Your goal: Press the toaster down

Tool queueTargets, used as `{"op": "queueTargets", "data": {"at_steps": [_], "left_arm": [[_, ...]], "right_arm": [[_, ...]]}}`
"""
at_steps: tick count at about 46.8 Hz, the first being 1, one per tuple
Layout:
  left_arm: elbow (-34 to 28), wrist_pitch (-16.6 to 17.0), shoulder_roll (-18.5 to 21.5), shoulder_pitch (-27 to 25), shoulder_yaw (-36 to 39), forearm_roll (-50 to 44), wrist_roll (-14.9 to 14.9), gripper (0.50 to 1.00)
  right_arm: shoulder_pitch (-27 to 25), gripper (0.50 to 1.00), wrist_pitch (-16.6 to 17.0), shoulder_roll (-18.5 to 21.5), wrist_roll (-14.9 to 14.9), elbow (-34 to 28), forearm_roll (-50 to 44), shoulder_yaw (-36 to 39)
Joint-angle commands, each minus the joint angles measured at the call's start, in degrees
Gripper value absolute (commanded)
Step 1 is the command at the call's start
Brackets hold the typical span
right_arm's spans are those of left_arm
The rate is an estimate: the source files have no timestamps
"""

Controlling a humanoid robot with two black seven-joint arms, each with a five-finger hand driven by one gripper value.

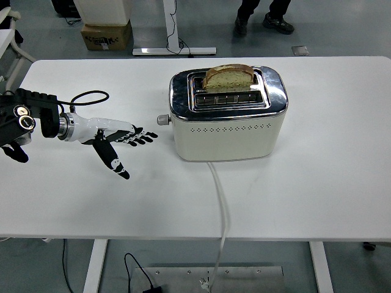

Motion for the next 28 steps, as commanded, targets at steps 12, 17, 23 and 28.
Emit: {"op": "queueTargets", "data": {"at_steps": [12,17,23,28], "left_arm": [[-0.18,0.05,2.21,-0.51,-0.28,-1.04,-0.01,1.0],[-0.27,-0.3,4.05,-2.79,-0.63,-3.84,-0.09,1.0],[-0.36,-1.12,7.04,-7.89,-0.63,-9.91,-0.09,1.0],[-0.18,-1.12,8.54,-12.37,-0.63,-15.27,-0.09,1.0]], "right_arm": [[0.0,0.998,0.0,0.0,0.0,0.0,-0.07,0.0],[0.0,0.998,0.0,0.0,0.0,0.0,0.02,-0.09],[0.0,1.0,0.0,0.0,0.0,0.0,-0.07,-0.09],[0.09,1.0,0.0,0.0,0.0,0.0,-0.07,0.0]]}}
